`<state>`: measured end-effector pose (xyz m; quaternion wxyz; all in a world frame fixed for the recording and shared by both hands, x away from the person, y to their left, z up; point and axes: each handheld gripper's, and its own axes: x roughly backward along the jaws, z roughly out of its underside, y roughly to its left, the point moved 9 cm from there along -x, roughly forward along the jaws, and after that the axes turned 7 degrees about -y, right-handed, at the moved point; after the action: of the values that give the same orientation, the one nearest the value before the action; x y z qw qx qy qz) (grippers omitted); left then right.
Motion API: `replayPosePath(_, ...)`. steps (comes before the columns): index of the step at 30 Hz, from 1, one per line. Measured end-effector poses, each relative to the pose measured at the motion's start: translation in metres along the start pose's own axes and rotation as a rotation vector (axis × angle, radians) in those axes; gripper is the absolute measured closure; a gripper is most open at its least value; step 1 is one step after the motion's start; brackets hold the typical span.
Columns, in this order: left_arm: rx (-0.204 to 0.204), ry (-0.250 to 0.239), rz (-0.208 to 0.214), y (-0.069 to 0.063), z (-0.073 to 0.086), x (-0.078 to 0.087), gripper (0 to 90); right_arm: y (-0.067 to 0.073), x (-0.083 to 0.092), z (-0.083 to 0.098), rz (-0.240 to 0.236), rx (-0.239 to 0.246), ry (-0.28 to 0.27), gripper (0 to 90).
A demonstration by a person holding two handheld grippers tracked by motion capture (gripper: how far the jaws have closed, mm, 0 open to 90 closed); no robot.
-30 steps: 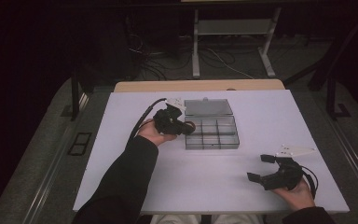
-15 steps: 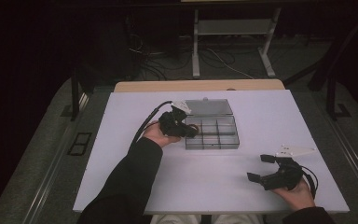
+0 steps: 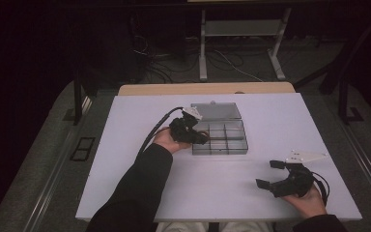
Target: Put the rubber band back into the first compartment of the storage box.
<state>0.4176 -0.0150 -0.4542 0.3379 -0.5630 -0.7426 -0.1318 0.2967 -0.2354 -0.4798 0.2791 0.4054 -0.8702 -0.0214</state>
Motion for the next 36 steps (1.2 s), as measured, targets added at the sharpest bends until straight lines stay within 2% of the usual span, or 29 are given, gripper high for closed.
replayPosePath(4, 0.003, 0.004, 0.000, 0.003, 0.002, -0.003, 83.6, 0.000, 0.000, 0.000, 0.000, -0.005, 0.001, 0.2)
replayPosePath(5, 0.017, -0.001, 0.003, 0.003, 0.003, -0.004, 83.7, 0.000, 0.000, 0.000, -0.001, -0.006, 0.002, 0.2)
replayPosePath(9, 0.025, -0.006, 0.006, 0.005, 0.005, -0.010, 83.6, 0.000, -0.001, 0.000, -0.001, 0.001, 0.003, 0.2)
replayPosePath(12, 0.022, 0.002, 0.010, 0.007, 0.007, -0.015, 83.6, 0.000, -0.001, 0.000, -0.001, -0.002, 0.001, 0.2)
replayPosePath(13, 0.035, 0.003, 0.012, 0.007, 0.008, -0.016, 83.6, 0.000, -0.001, 0.000, 0.000, -0.003, 0.001, 0.2)
replayPosePath(18, 0.050, 0.011, 0.018, 0.007, 0.010, -0.020, 82.9, 0.000, 0.000, -0.001, -0.001, -0.004, -0.001, 0.2)
replayPosePath(19, 0.050, 0.011, 0.016, 0.008, 0.011, -0.020, 81.1, 0.000, 0.000, -0.001, -0.002, -0.006, 0.000, 0.2)
replayPosePath(21, 0.072, 0.004, 0.014, 0.009, 0.010, -0.020, 68.6, 0.000, 0.000, 0.000, -0.002, -0.006, 0.002, 0.2)
replayPosePath(26, 0.097, -0.015, 0.031, 0.010, 0.007, -0.013, 59.4, -0.001, 0.001, -0.001, 0.000, -0.005, -0.002, 0.2)
replayPosePath(31, 0.081, -0.033, 0.024, 0.008, 0.004, -0.002, 47.2, -0.002, 0.002, -0.002, 0.005, -0.005, -0.009, 0.2)
replayPosePath(33, 0.079, -0.046, 0.022, 0.008, 0.002, 0.004, 45.0, -0.003, 0.002, -0.002, 0.006, -0.004, -0.008, 0.2)
replayPosePath(34, 0.092, -0.054, 0.029, 0.006, 0.000, 0.007, 43.5, -0.003, 0.002, -0.002, 0.005, -0.006, -0.007, 0.2)
replayPosePath(36, 0.084, -0.065, 0.020, 0.005, -0.001, 0.012, 40.8, -0.002, 0.002, -0.002, 0.006, -0.007, -0.008, 0.2)
